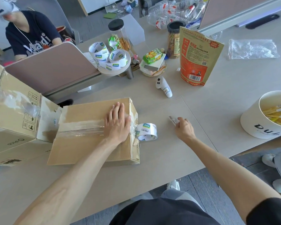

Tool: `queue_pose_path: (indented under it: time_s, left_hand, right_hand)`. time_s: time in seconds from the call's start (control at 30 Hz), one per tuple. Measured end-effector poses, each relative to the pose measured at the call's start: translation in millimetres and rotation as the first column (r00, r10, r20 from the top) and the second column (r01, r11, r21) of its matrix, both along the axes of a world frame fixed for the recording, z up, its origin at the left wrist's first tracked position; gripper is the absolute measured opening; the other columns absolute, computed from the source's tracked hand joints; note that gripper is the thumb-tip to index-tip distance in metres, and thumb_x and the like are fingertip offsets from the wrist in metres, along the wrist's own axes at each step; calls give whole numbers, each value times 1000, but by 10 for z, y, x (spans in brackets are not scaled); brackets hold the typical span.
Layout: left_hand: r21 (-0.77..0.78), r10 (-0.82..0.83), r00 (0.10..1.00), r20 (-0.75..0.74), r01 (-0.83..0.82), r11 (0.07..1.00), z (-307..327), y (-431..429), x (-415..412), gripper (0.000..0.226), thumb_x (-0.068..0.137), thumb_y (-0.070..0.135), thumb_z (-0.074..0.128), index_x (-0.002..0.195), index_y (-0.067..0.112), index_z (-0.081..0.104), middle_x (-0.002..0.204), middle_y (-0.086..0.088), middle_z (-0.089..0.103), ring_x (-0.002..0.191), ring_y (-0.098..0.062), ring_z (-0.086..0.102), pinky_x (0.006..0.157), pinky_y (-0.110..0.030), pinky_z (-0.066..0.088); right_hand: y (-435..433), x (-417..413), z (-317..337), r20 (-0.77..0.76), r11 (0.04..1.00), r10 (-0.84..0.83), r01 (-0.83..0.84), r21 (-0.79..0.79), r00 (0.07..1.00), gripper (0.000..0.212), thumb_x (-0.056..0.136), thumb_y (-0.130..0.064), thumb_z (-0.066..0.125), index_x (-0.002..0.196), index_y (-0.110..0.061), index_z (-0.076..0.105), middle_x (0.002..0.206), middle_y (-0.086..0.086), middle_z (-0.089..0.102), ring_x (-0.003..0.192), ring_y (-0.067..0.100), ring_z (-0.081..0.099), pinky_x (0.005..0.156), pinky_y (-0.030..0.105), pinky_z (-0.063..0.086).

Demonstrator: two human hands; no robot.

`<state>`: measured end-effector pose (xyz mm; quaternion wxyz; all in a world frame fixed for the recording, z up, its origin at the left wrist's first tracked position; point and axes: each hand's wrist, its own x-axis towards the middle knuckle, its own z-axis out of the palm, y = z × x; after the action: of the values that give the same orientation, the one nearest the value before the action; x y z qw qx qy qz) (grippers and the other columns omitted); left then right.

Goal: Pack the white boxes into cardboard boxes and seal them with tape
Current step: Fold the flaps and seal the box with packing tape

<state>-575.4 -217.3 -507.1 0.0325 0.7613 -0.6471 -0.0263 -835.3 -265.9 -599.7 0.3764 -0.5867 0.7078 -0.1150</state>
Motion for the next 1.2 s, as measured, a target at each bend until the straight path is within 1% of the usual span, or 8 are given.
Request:
queue_pose_path:
  time_s: [0.2, 0.27, 0.37, 0.47, 0.57, 0.67, 0.8, 1.2]
  left_hand:
    - [-1, 1, 1000, -24, -1, 1000, -2, -30, -4, 77, 89, 51, 10, 151, 9, 29, 157, -10, 28, 144, -30, 24, 114, -44, 20]
    - [-10, 0, 1000, -19, 0, 1000, -7, -27, -2, 76, 89, 51, 11, 150, 9, 30, 157, -10, 28, 144, -29, 24, 114, -44, 20]
    - [-8, 3, 1000, -19, -3, 1000, -5, -25, -6, 77, 89, 51, 12, 151, 10, 29, 157, -9, 27, 144, -29, 24, 114, -43, 20]
    - [-6, 5, 1000, -17, -5, 1000, 7, -21, -12, 76, 89, 51, 12, 151, 10, 29, 157, -10, 28, 144, -29, 24, 114, -43, 20]
    - [6, 5, 1000, -14, -5, 1000, 13, -17, -13, 76, 89, 51, 12, 151, 11, 28, 158, -9, 27, 145, -28, 23, 115, -43, 20]
    - [9, 8, 1000, -20, -7, 1000, 20, -21, -15, 76, 88, 51, 12, 152, 12, 27, 158, -8, 26, 145, -28, 22, 115, -43, 19]
    - [-2, 17, 999, -30, -17, 1000, 29, -24, -25, 76, 89, 51, 13, 151, 11, 30, 157, -9, 29, 145, -28, 24, 115, -44, 20]
    - [-7, 18, 999, -39, -18, 1000, 7, -20, -18, 75, 89, 51, 13, 151, 12, 29, 158, -7, 27, 145, -26, 23, 115, -43, 19]
  right_hand:
    - [-111, -63, -3, -227, 990, -16, -17, -141, 974, 36, 94, -16, 52, 129, -13, 57, 129, 10, 55, 123, 33, 41, 96, 41, 36]
    - [-109, 82, 81, -109, 970, -21, -6, -244, 994, 35, 93, -17, 55, 127, -12, 60, 131, 12, 49, 123, 34, 40, 95, 41, 37]
    - [-108, 443, 191, 95, 920, 217, -171, -352, 971, 29, 92, -18, 60, 118, -9, 66, 123, 15, 55, 110, 34, 55, 92, 40, 46]
    - [-116, 765, 372, 189, 855, 491, -429, -291, 850, 18, 94, -18, 58, 107, -11, 68, 113, 8, 55, 95, 22, 59, 91, 34, 47]
    - [-151, 890, 427, 253, 809, 585, -579, -108, 770, 20, 98, -21, 52, 108, -10, 66, 105, 1, 51, 99, 11, 50, 96, 30, 43]
    - [-185, 894, 441, 268, 801, 583, -598, -27, 767, 23, 97, -26, 50, 107, -13, 66, 107, 3, 61, 101, 19, 55, 89, 30, 44]
    - [-197, 930, 516, 274, 787, 601, -616, -39, 751, 27, 94, -33, 59, 117, -19, 63, 104, -5, 56, 99, 11, 52, 83, 23, 36]
    - [-245, 957, 492, 324, 777, 606, -627, -47, 727, 13, 90, -31, 64, 99, -22, 67, 90, -9, 56, 85, 11, 51, 75, 24, 37]
